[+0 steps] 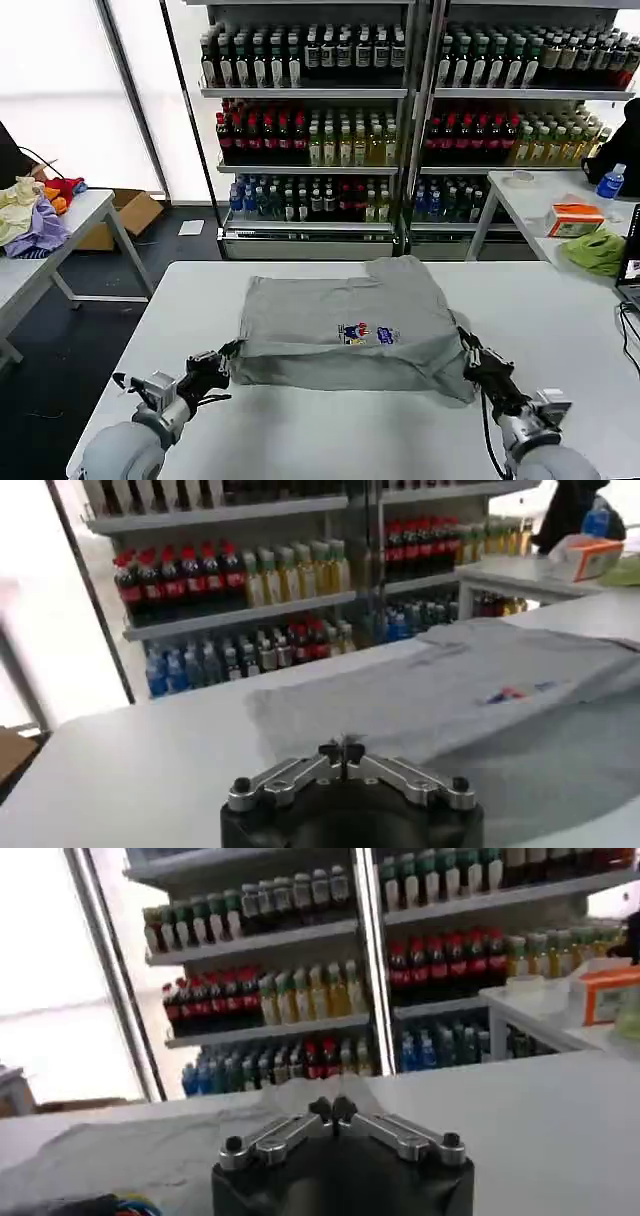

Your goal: Fold and organize the clothes.

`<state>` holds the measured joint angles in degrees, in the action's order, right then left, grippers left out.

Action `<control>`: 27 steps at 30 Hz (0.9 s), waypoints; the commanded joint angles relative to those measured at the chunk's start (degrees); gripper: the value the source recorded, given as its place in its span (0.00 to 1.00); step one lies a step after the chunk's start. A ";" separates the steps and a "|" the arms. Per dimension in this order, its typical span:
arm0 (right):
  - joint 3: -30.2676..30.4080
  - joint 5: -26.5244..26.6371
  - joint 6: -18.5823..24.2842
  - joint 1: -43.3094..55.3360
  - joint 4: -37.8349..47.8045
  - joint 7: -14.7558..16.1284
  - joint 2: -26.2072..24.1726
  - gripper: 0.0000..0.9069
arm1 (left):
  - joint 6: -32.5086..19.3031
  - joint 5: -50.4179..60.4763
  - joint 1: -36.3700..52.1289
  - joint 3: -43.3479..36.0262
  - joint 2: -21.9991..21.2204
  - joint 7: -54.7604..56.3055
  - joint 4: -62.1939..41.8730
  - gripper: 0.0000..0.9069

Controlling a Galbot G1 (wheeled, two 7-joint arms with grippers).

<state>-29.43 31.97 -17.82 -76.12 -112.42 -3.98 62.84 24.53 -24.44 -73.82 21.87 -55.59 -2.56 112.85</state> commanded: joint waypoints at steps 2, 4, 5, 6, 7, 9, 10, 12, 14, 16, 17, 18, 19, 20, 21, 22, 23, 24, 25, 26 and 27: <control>5.52 -3.26 -1.70 8.71 8.07 0.03 -1.48 1.00 | -0.53 2.00 6.85 -1.17 -0.64 -0.57 -9.03 1.00; 3.87 -3.26 -1.85 7.37 6.71 0.15 -1.70 1.00 | -0.57 2.03 5.46 0.16 -0.18 -0.24 -7.78 1.00; 3.30 -3.16 -1.93 6.74 6.16 0.20 -1.70 1.00 | -0.61 2.04 4.70 0.61 -0.02 -0.07 -7.27 1.00; 1.61 -2.83 -2.21 5.57 4.31 0.16 -1.73 1.00 | -0.68 2.02 2.84 1.35 0.20 0.15 -5.74 1.00; 0.53 -2.64 -2.54 4.07 3.20 0.27 -1.70 1.00 | -0.72 2.04 1.71 2.00 0.25 0.52 -4.72 1.00; -2.24 -2.57 -3.09 0.85 -0.15 0.07 -1.46 1.00 | -0.50 2.09 -1.53 2.67 0.07 1.95 -2.44 1.00; -3.61 -2.56 -3.63 -1.49 -2.05 -0.16 -1.08 1.00 | -0.28 2.08 -2.83 2.87 -0.29 2.88 -1.61 1.00; -5.57 -2.81 -4.47 -5.88 -4.94 -0.10 -0.38 1.00 | -0.19 2.11 -5.98 3.00 -1.18 3.09 1.04 1.00; -6.72 -4.61 -7.45 -9.28 -6.36 -2.02 0.61 1.00 | -0.04 2.11 -8.05 2.49 -2.31 3.25 2.43 1.00; -7.00 -6.20 -9.68 -12.30 -7.26 -4.23 2.24 1.00 | -0.18 3.10 -9.33 1.21 -4.01 3.21 2.99 1.00; -6.95 -7.29 -9.83 -13.23 -7.20 -4.77 2.99 1.00 | -0.19 3.47 -9.27 0.79 -4.62 3.26 2.64 1.00; -6.80 -7.86 -9.87 -13.60 -6.95 -5.02 3.58 0.99 | -0.21 3.88 -9.08 0.15 -5.22 3.38 2.14 1.00; -6.68 -8.09 -9.86 -13.78 -6.74 -4.94 3.91 0.67 | -0.20 3.88 -8.75 -0.23 -5.54 3.37 1.58 1.00; -6.14 -8.05 -9.85 -13.72 -6.27 -5.07 4.34 0.46 | -0.19 3.87 -8.33 -0.48 -5.77 3.37 0.95 1.00; -5.62 -8.09 -9.98 -13.42 -5.47 -5.29 4.77 0.26 | -0.21 3.87 -7.97 -0.60 -5.97 3.37 0.47 1.00; -5.13 -8.25 -10.28 -13.04 -4.82 -5.48 5.00 0.00 | -0.30 3.85 -7.10 -0.67 -6.11 3.38 -0.49 1.00; -4.39 -8.17 -10.60 -12.56 -4.05 -5.95 5.19 0.00 | -0.31 3.77 -6.50 -0.69 -6.39 3.38 -1.10 1.00; -3.73 -8.23 -10.75 -12.01 -3.21 -6.18 5.48 0.00 | -0.34 3.67 -5.94 -0.70 -6.54 3.39 -1.42 1.00; -3.48 -8.34 -10.62 -11.68 -2.67 -6.10 5.65 0.00 | -0.36 3.48 -5.45 -0.71 -6.74 3.36 -2.13 0.93; -2.38 -8.31 -10.43 -11.19 -2.02 -6.07 5.96 0.00 | -0.40 3.24 -4.97 -0.77 -6.93 3.32 -2.57 0.71; -2.01 -8.29 -10.54 -10.80 -1.84 -6.22 6.23 0.00 | -0.46 3.07 -4.54 -0.85 -7.14 3.31 -3.00 0.54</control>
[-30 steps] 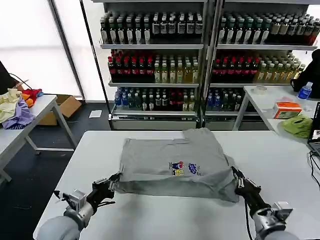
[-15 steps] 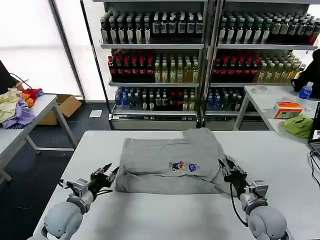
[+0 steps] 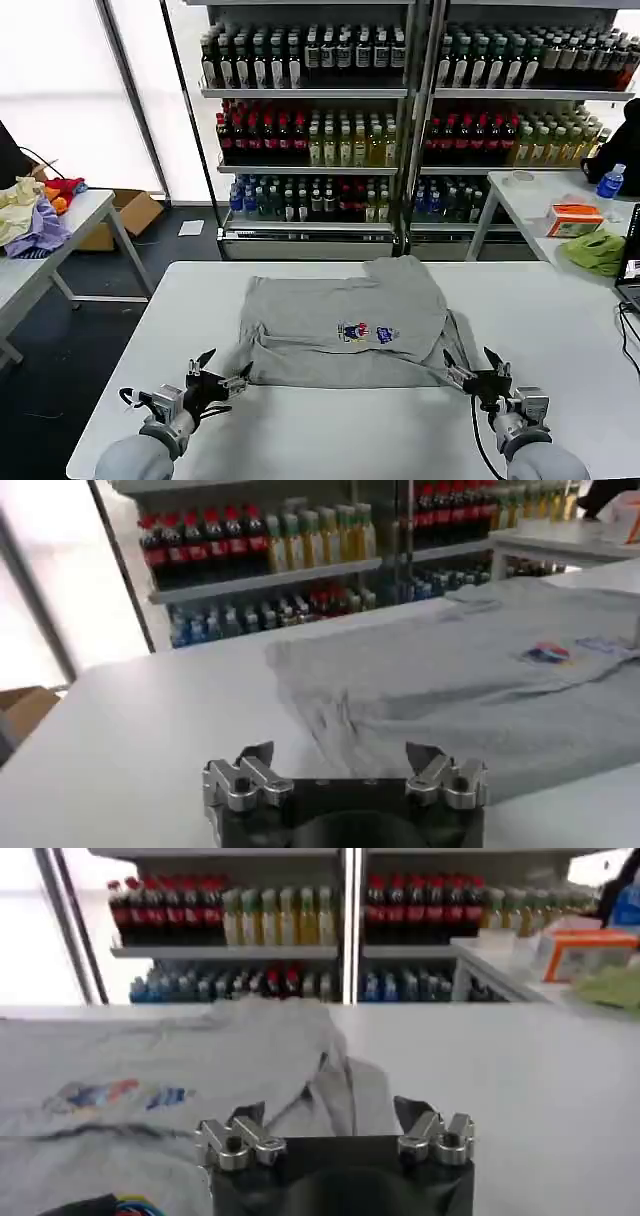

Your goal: Fold and organize the clothes.

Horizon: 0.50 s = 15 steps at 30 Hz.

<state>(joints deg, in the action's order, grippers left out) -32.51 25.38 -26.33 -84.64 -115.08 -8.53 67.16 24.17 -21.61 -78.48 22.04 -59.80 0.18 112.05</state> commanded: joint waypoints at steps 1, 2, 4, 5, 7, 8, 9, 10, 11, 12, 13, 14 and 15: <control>1.80 -1.83 -2.08 -1.71 1.32 -1.69 2.31 0.00 | -0.08 0.19 0.51 -1.14 -3.17 0.59 -2.54 0.22; 2.12 -2.03 -2.00 -1.39 1.54 -1.69 2.41 0.00 | -0.07 0.19 0.64 -1.17 -3.29 0.62 -2.90 0.14; 2.83 -3.05 -1.58 -0.85 2.19 -1.62 2.80 0.00 | -0.71 0.22 1.00 -1.28 -3.91 1.05 -3.40 0.04; 2.87 -2.98 -1.60 -0.79 2.23 -1.49 2.79 0.00 | -0.99 0.20 0.97 -1.28 -4.06 1.21 -3.37 0.04; 2.90 -2.94 -1.56 -0.91 2.20 -1.20 2.43 0.00 | -1.16 -0.04 0.56 -1.28 -4.15 1.22 -3.09 0.04; 2.87 -2.93 -1.37 -0.99 2.29 -1.07 2.06 0.00 | -1.35 -0.05 0.22 -1.31 -4.14 1.32 -3.00 0.04; 2.84 -2.92 -1.18 -1.03 2.43 -0.98 1.90 0.00 | -1.44 -0.05 0.02 -1.32 -4.09 1.27 -3.00 0.04; 2.72 -2.90 -0.94 -1.04 2.65 -0.89 1.77 0.00 | -1.65 -0.05 -0.20 -1.33 -4.05 1.27 -3.06 0.03; 2.60 -2.89 -0.78 -1.04 2.89 -0.95 1.68 0.00 | -1.97 -0.09 -0.40 -1.33 -4.07 1.26 -3.20 0.02; 2.50 -2.86 -0.70 -1.02 3.11 -0.95 1.65 0.00 | -2.11 -0.21 -0.53 -1.34 -4.07 1.18 -3.30 0.02; 2.41 -2.74 -0.44 -1.06 3.16 -0.82 1.63 0.00 | -2.39 -0.40 -0.67 -1.38 -4.04 1.12 -3.43 0.02; 2.40 -2.65 -0.42 -1.14 2.95 -0.81 1.54 0.00 | -2.60 -0.70 -0.93 -1.40 -4.09 1.18 -3.55 0.01; 2.36 -2.57 -0.46 -1.16 2.85 -0.83 1.53 0.00 | -2.71 -0.84 -1.06 -1.43 -4.13 1.27 -3.57 0.01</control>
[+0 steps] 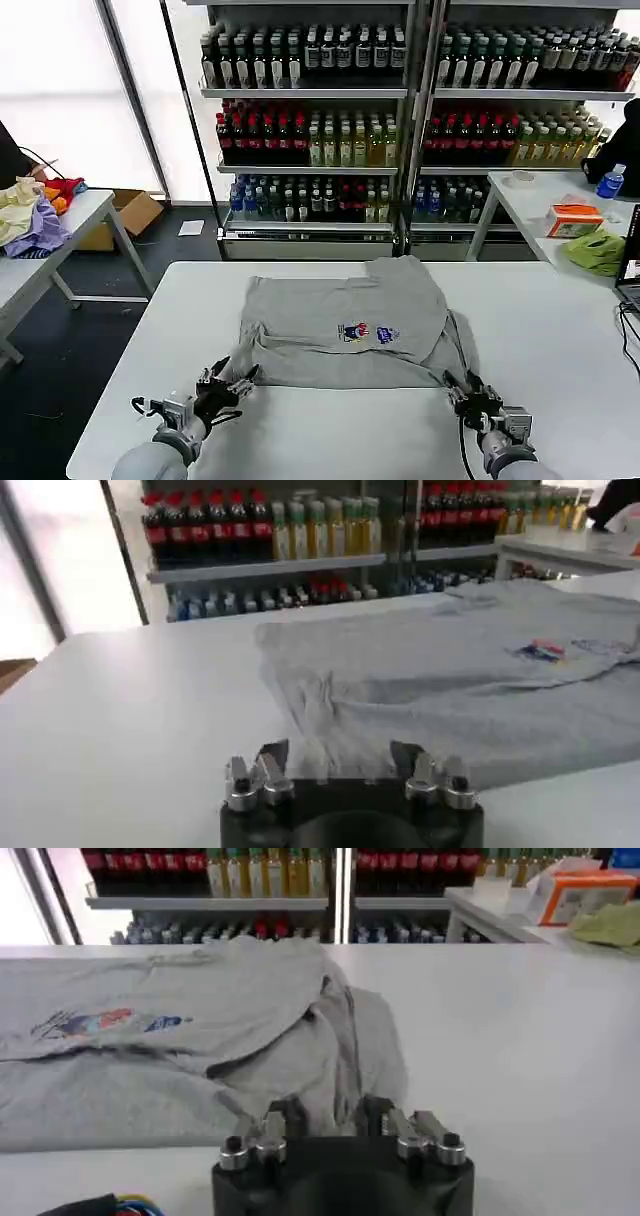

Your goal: Fold and organize the clothes.

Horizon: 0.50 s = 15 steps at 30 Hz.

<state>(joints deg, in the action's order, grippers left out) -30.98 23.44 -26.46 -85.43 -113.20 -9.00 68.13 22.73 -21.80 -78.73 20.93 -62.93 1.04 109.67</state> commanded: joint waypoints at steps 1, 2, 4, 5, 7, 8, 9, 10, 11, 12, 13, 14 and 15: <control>0.78 -0.53 -0.41 -0.39 0.78 -0.37 0.54 0.00 | -1.27 -0.78 -0.86 -0.36 -1.08 0.52 -1.21 0.02; 0.69 -0.55 -0.48 -0.38 0.67 -0.40 0.50 0.00 | -1.40 -1.00 -1.01 -0.26 -1.34 0.58 -1.40 0.02; 0.56 -0.55 -0.45 -0.31 0.68 -0.18 0.49 0.00 | -1.57 -1.16 -1.29 0.14 -2.08 0.30 -1.72 0.01; 0.39 -0.52 -0.36 -0.32 0.53 -0.05 0.59 0.00 | -1.91 -1.30 -1.62 0.64 -3.58 0.35 -1.86 0.02; 0.07 -0.42 -0.32 -0.58 0.01 0.25 0.66 0.00 | -2.36 -1.60 -2.23 1.12 -4.31 0.32 -1.77 0.02; -0.24 -0.20 -0.29 -1.02 -0.66 0.55 0.57 0.00 | -2.68 -1.55 -2.78 1.51 -4.90 0.28 -1.67 0.02; -0.47 -0.04 -0.28 -1.43 -1.10 0.71 0.42 0.00 | -2.92 -1.53 -3.12 1.67 -4.95 0.15 -1.05 0.02; -0.61 0.12 -0.23 -1.76 -1.65 0.95 0.18 0.00 | -2.95 -1.51 -3.43 1.77 -4.93 0.07 -0.98 0.02; -0.91 0.38 -0.09 -2.49 -2.39 1.37 -0.20 0.00 | -3.10 -1.37 -4.01 1.92 -4.88 0.04 -0.16 0.02; -1.08 0.52 0.42 -3.21 -3.15 1.58 -0.43 0.00 | -3.19 -1.17 -4.58 2.11 -4.86 0.05 0.61 0.02; -1.17 0.70 0.64 -3.59 -3.64 1.67 -0.69 0.00 | -3.27 -1.08 -4.92 2.29 -4.87 0.18 0.83 0.02; -1.30 0.84 0.74 -4.61 -4.65 1.83 -1.06 0.00 | -3.31 -0.99 -6.02 2.60 -4.98 0.52 1.79 0.02; -1.52 0.87 0.90 -5.31 -5.28 2.00 -1.40 0.00 | -3.33 -0.87 -6.81 2.88 -5.01 0.94 2.44 0.01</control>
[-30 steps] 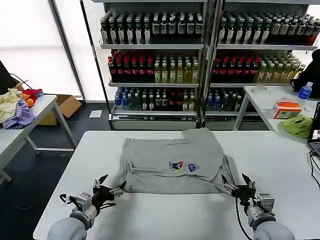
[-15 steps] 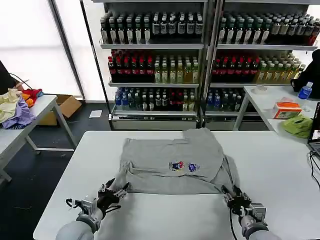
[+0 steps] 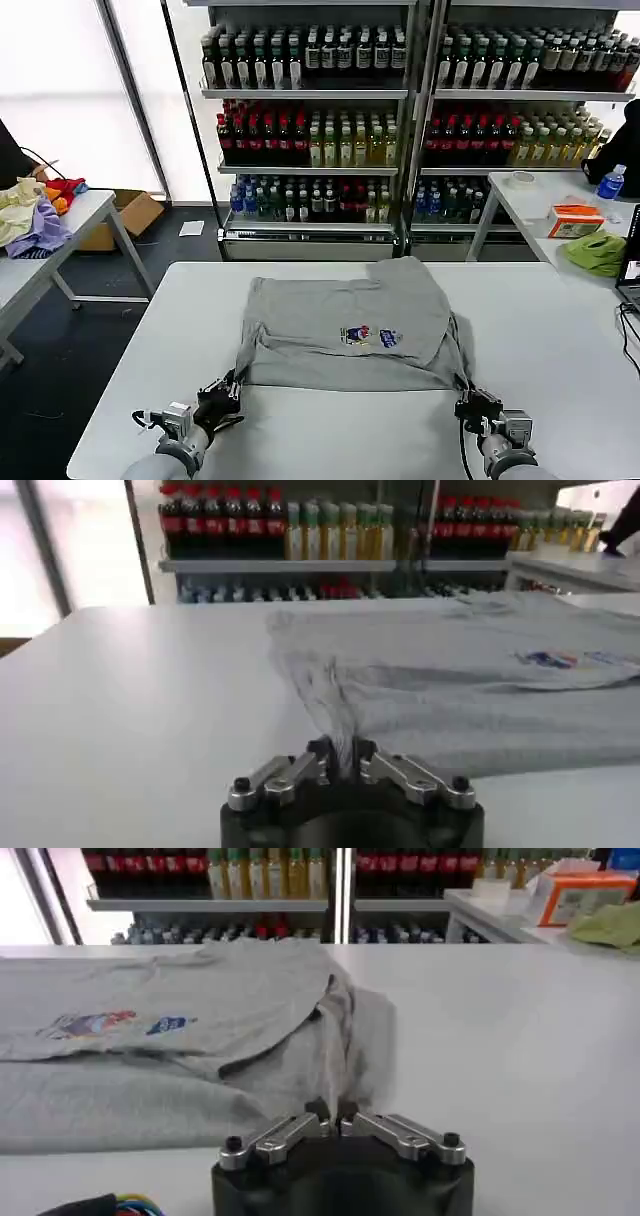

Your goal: Fold and organize the clothes.

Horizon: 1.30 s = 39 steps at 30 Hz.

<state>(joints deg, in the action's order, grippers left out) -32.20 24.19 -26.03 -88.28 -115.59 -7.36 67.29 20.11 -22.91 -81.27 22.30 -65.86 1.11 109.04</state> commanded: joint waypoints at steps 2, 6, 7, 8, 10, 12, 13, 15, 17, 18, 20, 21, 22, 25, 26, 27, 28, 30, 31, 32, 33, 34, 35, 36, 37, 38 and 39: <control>-0.76 0.33 0.89 -3.96 -4.23 0.91 -0.85 0.00 | -1.12 0.52 -6.51 2.35 -2.19 0.87 4.22 0.02; -1.99 0.85 1.15 -7.80 -8.44 1.23 -1.12 0.00 | -1.52 1.29 -11.66 5.68 -3.00 0.76 8.66 0.01; -2.43 0.83 1.14 -9.11 -9.10 1.37 -1.07 0.00 | -1.49 1.77 -13.21 6.72 -3.06 0.69 10.12 0.01; -3.36 0.60 0.99 -11.67 -10.99 1.90 -0.99 0.00 | -1.46 2.33 -14.72 7.47 -3.18 0.55 10.90 0.01; -4.46 -2.74 0.27 -14.50 -12.15 3.42 -0.74 0.00 | -1.19 4.43 -17.68 9.98 -3.89 -0.93 12.50 0.01; -4.80 -5.98 2.24 -17.92 -13.47 5.18 0.07 0.00 | -1.43 7.01 -21.71 12.92 -5.60 -2.39 14.04 0.01; -4.70 -5.75 2.25 -19.26 -13.78 5.17 0.57 0.00 | -1.32 7.21 -23.32 14.03 -5.94 -2.69 14.70 0.01; -4.66 -5.32 2.18 -21.49 -16.13 4.85 1.66 0.00 | -1.04 7.40 -26.52 15.72 -6.65 -3.00 16.49 0.01; -4.92 -5.72 2.08 -24.00 -18.02 4.82 2.24 0.00 | 0.23 7.45 -28.34 16.20 -6.98 -2.60 18.54 0.03; -5.03 -5.74 2.01 -24.68 -18.48 4.84 2.43 0.00 | 0.34 7.97 -29.24 16.15 -7.03 -2.56 19.40 0.12; -4.95 -6.09 1.90 -25.05 -18.80 4.66 2.68 1.00 | 0.35 9.17 -30.09 16.00 -7.33 -2.38 20.61 1.00; -4.71 -6.49 1.92 -24.93 -18.70 4.75 2.65 1.00 | 0.69 8.84 -30.30 15.91 -7.48 -2.36 21.09 1.00; -4.26 -8.04 1.90 -24.67 -18.43 4.88 2.55 1.00 | 1.28 9.08 -30.38 15.98 -7.52 -2.44 21.37 1.00; -3.87 -13.47 1.64 -24.20 -18.35 5.72 2.61 1.00 | 2.60 9.64 -30.48 16.52 -7.27 -2.85 22.46 1.00; -3.89 -13.22 1.41 -24.11 -18.56 5.79 2.81 1.00 | 2.82 9.82 -30.42 16.77 -7.18 -2.87 22.68 1.00; -4.05 -12.45 1.05 -24.05 -19.14 5.78 3.13 1.00 | 2.87 9.80 -30.24 17.01 -7.10 -2.81 22.97 1.00; -4.35 -11.37 1.17 -23.95 -19.58 5.77 3.44 1.00 | 3.02 9.74 -29.91 17.70 -6.68 -2.75 23.33 1.00; -5.48 -10.04 2.62 -24.09 -20.20 6.82 3.43 1.00 | 3.22 9.52 -29.78 18.70 -6.33 -2.73 24.02 1.00; -6.42 -9.13 2.91 -24.07 -20.62 6.82 2.84 1.00 | 3.61 9.08 -29.86 19.47 -5.93 -2.78 24.85 1.00; -7.24 -8.79 3.17 -23.94 -20.74 6.91 2.59 1.00 | 3.71 8.97 -29.98 20.01 -5.66 -2.81 25.22 1.00; -8.32 -7.56 4.10 -23.63 -21.07 6.97 1.88 1.00 | 3.79 8.68 -30.09 20.60 -5.31 -2.98 25.93 1.00; -9.53 -5.83 4.15 -23.14 -21.41 7.20 1.21 1.00 | 3.83 7.37 -29.85 21.99 -4.63 -3.14 26.65 1.00; -11.27 -4.12 3.96 -22.46 -22.03 7.48 0.81 1.00 | 3.96 6.92 -29.28 22.45 -4.23 -3.31 26.79 1.00; -13.76 -1.11 4.10 -20.36 -22.38 8.42 -0.35 1.00 | 4.45 5.14 -27.83 23.14 -3.35 -3.62 26.90 1.00; -16.13 1.53 3.91 -17.15 -21.90 10.22 -1.72 1.00 | 5.48 3.55 -24.99 23.78 -1.45 -3.86 26.40 1.00; -17.05 2.61 3.82 -14.93 -21.37 11.52 -2.93 1.00 | 5.74 2.54 -23.60 23.98 -0.57 -3.97 25.76 1.00; -17.22 3.80 3.90 -11.94 -20.45 12.58 -4.60 1.00 | 5.93 1.19 -21.47 24.10 1.08 -4.09 24.70 1.00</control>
<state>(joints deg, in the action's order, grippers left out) -42.16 21.00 -23.50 -106.22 -134.78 1.08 66.56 23.52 -15.80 -108.27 41.22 -70.43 -2.08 132.08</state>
